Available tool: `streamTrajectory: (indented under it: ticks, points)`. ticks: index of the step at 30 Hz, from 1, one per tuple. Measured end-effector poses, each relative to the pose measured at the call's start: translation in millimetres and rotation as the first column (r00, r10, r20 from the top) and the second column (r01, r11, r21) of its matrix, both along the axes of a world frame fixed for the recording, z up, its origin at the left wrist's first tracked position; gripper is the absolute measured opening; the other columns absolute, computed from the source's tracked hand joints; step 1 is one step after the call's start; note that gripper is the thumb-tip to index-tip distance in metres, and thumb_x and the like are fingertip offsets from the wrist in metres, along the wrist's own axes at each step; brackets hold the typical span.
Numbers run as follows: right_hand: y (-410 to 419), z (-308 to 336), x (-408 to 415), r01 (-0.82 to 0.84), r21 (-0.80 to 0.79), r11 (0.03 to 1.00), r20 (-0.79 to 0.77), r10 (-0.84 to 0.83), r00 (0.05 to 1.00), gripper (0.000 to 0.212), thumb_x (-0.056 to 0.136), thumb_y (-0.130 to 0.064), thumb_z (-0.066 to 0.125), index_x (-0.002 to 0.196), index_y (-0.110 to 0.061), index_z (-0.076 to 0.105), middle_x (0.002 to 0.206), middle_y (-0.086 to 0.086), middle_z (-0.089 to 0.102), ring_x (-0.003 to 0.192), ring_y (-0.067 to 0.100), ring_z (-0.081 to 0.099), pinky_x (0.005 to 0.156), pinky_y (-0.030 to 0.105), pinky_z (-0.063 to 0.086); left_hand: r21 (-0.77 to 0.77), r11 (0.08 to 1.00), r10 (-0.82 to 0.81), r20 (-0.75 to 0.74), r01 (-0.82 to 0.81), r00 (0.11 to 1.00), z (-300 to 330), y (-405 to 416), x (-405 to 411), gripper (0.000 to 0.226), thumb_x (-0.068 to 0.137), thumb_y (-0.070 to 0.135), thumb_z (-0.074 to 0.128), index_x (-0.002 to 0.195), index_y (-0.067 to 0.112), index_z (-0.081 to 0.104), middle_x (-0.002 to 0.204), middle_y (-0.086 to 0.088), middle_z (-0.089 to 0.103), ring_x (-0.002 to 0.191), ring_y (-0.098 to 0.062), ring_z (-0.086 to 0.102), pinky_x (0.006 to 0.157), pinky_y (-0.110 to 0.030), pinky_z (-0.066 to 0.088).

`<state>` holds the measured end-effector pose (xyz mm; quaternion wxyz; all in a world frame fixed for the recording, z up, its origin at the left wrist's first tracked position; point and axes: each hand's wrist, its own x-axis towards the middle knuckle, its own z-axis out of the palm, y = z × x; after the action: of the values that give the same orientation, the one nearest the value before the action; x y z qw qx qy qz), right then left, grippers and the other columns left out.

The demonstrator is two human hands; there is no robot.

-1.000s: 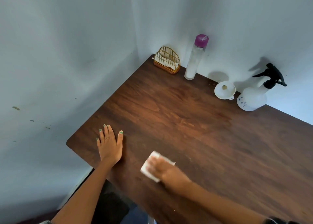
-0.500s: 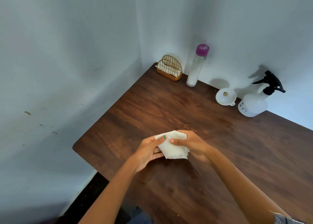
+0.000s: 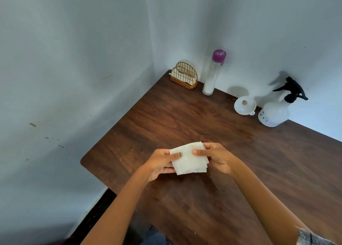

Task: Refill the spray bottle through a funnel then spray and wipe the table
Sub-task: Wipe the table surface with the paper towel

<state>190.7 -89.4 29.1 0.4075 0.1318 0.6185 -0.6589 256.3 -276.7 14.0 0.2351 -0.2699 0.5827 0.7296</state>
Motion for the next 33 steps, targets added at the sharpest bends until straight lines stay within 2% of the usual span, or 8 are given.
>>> streamTrajectory:
  ticks: [3, 7, 13, 17, 21, 26, 29, 33]
  points:
    - [-9.6, -6.9, 13.8, 0.116, 0.309, 0.944, -0.361, 0.003, 0.933, 0.023, 0.071, -0.005, 0.078, 0.092, -0.004, 0.069, 0.096, 0.008, 0.07, 0.082, 0.021, 0.067, 0.07, 0.033, 0.056, -0.016, 0.999, -0.028, 0.013, 0.028, 1.0, 1.4, 5.9, 0.7, 0.009, 0.08, 0.014, 0.071, 0.088, 0.014, 0.067, 0.083, -0.004, 0.074, 0.078, -0.017, 0.072, 0.065, -0.032, 0.06]
    - [-25.4, -22.8, 45.1, 0.377, 0.473, 0.796, -0.823, 0.246, 0.512, 0.024, 0.075, 0.002, 0.065, 0.094, -0.012, 0.071, 0.086, 0.001, 0.06, 0.079, 0.014, 0.054, 0.067, 0.019, 0.04, -0.011, 1.0, 0.024, 0.01, -0.024, 1.0, -0.8, 23.6, 2.4, 0.01, 0.083, 0.013, 0.066, 0.093, 0.011, 0.067, 0.092, -0.009, 0.072, 0.083, -0.018, 0.07, 0.071, -0.033, 0.059]
    - [-36.4, -47.3, 77.5, 0.367, 0.454, 0.812, -0.888, 0.377, 0.263, 0.035, 0.088, -0.015, 0.044, 0.115, -0.004, 0.064, 0.114, 0.009, 0.065, 0.108, 0.012, 0.052, 0.098, 0.015, 0.038, 0.139, 0.97, 0.184, 0.109, -0.198, 0.977, 2.2, 40.5, -3.1, 0.015, 0.09, 0.014, 0.051, 0.088, 0.007, 0.064, 0.076, -0.005, 0.065, 0.069, -0.015, 0.066, 0.065, -0.029, 0.055]
    - [-35.5, -56.4, 86.3, 0.322, 0.478, 0.817, -0.875, 0.41, 0.257, 0.04, 0.089, -0.013, 0.045, 0.125, -0.002, 0.058, 0.131, 0.011, 0.058, 0.126, 0.013, 0.043, 0.106, 0.029, 0.033, 0.204, 0.97, 0.096, 0.184, -0.133, 0.978, 5.6, 35.6, -5.0, 0.033, 0.09, 0.036, 0.042, 0.093, 0.012, 0.065, 0.067, 0.001, 0.061, 0.058, -0.01, 0.053, 0.064, -0.025, 0.049]
    - [-12.1, -59.4, 79.7, 0.244, 0.48, 0.843, -0.873, 0.43, 0.232, 0.05, 0.077, 0.004, 0.056, 0.124, -0.011, 0.06, 0.128, 0.005, 0.061, 0.122, 0.009, 0.051, 0.101, 0.023, 0.042, 0.187, 0.964, -0.225, 0.176, 0.192, 0.958, 8.4, 24.0, -5.6, 0.066, 0.09, 0.062, 0.023, 0.108, 0.015, 0.065, 0.094, 0.0, 0.073, 0.101, -0.015, 0.063, 0.101, -0.039, 0.036]
    - [28.9, -51.7, 42.3, 0.208, 0.501, 0.84, -0.851, 0.434, 0.294, 0.043, 0.075, 0.01, 0.058, 0.111, -0.011, 0.07, 0.115, 0.001, 0.067, 0.106, 0.011, 0.062, 0.097, 0.006, 0.037, 0.05, 0.953, -0.303, 0.113, 0.299, 0.946, 7.8, 28.0, -6.1, 0.064, 0.091, 0.063, 0.017, 0.114, 0.026, 0.064, 0.115, 0.008, 0.068, 0.112, -0.009, 0.058, 0.097, -0.035, 0.035]
    - [68.6, -58.6, 1.5, 0.449, 0.623, 0.64, -0.771, 0.409, 0.487, 0.042, 0.081, 0.005, 0.05, 0.112, -0.016, 0.069, 0.115, 0.004, 0.069, 0.103, 0.026, 0.066, 0.09, 0.029, 0.047, -0.321, 0.945, -0.074, -0.052, 0.054, 0.996, -10.7, 25.9, -6.7, 0.041, 0.093, 0.048, 0.04, 0.125, 0.027, 0.055, 0.136, 0.006, 0.052, 0.125, -0.013, 0.046, 0.106, -0.033, 0.031]
    - [113.5, -67.7, -38.0, 0.53, 0.79, 0.308, -0.609, 0.302, 0.733, 0.049, 0.082, 0.011, 0.043, 0.126, -0.007, 0.056, 0.126, 0.016, 0.059, 0.109, 0.04, 0.055, 0.088, 0.045, 0.045, -0.821, 0.543, -0.207, 0.071, 0.175, 0.976, -43.4, -3.4, -2.4, 0.059, 0.094, 0.049, 0.036, 0.147, 0.032, 0.016, 0.158, 0.003, 0.0, 0.146, -0.02, -0.003, 0.116, -0.048, 0.005]
